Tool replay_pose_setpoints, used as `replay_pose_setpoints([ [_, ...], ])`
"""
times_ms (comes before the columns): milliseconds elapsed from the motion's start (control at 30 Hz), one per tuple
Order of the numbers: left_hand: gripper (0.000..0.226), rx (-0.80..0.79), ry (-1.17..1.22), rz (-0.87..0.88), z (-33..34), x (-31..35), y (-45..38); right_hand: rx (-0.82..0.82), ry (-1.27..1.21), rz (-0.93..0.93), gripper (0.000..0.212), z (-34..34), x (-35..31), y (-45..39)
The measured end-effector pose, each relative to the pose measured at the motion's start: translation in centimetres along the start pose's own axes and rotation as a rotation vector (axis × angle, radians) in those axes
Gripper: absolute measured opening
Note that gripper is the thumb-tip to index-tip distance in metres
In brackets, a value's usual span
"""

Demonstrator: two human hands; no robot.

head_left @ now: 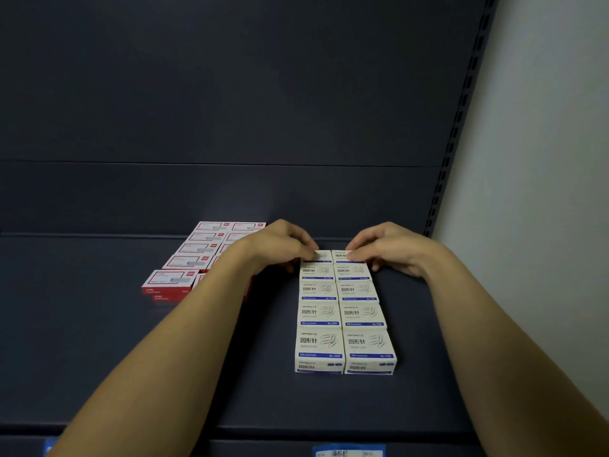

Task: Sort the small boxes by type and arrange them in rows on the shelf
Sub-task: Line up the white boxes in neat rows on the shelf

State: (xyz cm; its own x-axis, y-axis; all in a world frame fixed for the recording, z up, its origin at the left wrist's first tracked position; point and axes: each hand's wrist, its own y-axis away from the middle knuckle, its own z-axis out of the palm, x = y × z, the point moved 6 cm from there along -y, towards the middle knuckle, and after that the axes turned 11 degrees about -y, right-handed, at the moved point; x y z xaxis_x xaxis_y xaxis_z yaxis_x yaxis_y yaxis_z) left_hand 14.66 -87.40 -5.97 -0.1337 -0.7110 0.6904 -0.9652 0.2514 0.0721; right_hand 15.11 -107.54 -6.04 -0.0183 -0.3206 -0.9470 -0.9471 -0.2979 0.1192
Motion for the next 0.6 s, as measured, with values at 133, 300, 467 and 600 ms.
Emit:
replay_pose_setpoints([
  [133,0.016,0.013,-0.010,-0.009,0.0,0.0,0.0,0.011,-0.015,0.014,0.011,-0.2,0.3,-0.1],
  [300,0.020,0.063,-0.020,-0.020,-0.4,0.3,0.1,0.075,-0.106,0.027,0.017,-0.5,0.9,-0.4],
  [467,0.018,0.333,-0.001,-0.037,-1.2,-0.1,0.3,0.306,-0.213,-0.017,0.010,-1.2,2.0,-1.1],
  [600,0.028,0.344,-0.273,-0.008,-0.6,0.2,0.9,0.480,-0.193,-0.030,0.006,-1.8,2.4,-0.3],
])
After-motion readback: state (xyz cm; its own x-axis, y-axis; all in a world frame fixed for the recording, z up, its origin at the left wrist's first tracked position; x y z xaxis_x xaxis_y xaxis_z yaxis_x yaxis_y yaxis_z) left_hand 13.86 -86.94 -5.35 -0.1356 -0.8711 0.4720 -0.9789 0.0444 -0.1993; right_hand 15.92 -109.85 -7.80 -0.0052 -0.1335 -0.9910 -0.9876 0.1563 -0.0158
